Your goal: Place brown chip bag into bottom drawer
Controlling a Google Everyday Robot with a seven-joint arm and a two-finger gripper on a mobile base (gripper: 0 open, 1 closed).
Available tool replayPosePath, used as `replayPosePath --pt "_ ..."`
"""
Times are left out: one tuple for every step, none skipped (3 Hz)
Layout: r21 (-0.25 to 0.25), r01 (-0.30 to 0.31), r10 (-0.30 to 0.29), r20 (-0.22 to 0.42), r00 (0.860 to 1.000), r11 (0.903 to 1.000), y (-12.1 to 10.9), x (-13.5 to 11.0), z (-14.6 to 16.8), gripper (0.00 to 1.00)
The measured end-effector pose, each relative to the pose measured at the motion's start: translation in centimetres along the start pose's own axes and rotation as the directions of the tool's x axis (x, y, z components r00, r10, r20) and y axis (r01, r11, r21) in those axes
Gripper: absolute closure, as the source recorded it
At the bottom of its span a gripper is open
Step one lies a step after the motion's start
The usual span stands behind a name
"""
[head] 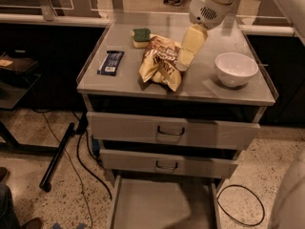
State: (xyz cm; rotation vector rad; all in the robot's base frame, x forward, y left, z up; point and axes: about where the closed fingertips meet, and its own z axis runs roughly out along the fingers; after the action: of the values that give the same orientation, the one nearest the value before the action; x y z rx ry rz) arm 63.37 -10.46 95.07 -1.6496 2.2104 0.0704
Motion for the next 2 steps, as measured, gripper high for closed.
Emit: replayPosePath --pt "0.001 0.0 0.0 0.01 1.0 1.0 0.2 0.1 0.0 0.0" --pt "0.006 -0.015 0.014 0.03 0.999 0.9999 -0.9 -2.9 1.8 0.0"
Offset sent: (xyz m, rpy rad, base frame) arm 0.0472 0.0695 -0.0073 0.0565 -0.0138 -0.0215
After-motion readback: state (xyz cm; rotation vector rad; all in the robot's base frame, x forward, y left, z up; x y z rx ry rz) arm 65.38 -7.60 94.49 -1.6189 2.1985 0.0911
